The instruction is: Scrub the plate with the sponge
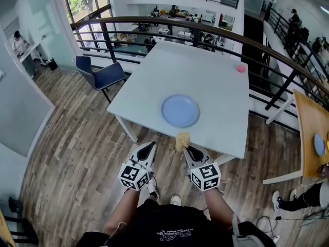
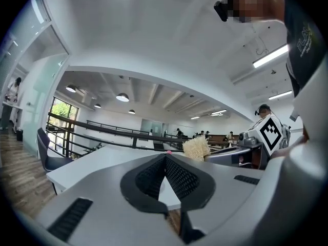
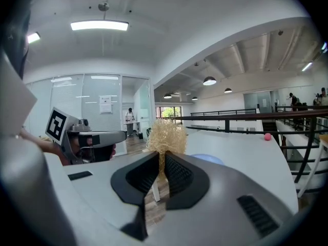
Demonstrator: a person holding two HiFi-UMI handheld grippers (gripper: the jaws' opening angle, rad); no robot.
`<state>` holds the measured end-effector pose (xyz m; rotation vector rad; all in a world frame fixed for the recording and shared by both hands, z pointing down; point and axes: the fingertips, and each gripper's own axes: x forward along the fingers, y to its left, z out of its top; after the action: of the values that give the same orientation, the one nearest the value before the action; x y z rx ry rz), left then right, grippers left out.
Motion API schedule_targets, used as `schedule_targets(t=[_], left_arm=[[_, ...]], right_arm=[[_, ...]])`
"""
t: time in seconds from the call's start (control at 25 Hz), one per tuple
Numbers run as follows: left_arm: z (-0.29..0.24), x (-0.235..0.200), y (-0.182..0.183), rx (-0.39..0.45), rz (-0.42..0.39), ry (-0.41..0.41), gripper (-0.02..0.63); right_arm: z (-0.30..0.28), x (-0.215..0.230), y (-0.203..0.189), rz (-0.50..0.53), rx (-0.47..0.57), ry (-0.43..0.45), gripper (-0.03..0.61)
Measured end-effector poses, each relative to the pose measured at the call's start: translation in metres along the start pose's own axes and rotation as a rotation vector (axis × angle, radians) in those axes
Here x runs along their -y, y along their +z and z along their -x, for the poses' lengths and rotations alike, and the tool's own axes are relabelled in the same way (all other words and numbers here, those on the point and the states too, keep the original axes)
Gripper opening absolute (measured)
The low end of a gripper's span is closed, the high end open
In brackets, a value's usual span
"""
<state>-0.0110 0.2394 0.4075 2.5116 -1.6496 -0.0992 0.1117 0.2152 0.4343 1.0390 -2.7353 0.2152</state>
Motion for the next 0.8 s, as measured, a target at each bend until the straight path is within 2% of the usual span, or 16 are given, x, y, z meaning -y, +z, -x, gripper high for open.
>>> schedule_targets(t=[0.24,0.44,0.8], left_arm=[[-0.034,-0.038,0.002,-0.021,0.012,-0.065,0.012],[-0.056,-0.072,0.017,-0.002,0.006,-0.097,0.012],[-0.067,-0.125,0.027,-0.024,-0.01,-0.155,0.012]], right_arm=[[-0.045,0.014,0.02,-0.094,0.008,-0.032,0.044],[-0.082,0.021,0.04,-0.08,0.032,-0.061,0.044],[-0.133,0.006,0.058,-0.02,0.024,-0.101,0.044]])
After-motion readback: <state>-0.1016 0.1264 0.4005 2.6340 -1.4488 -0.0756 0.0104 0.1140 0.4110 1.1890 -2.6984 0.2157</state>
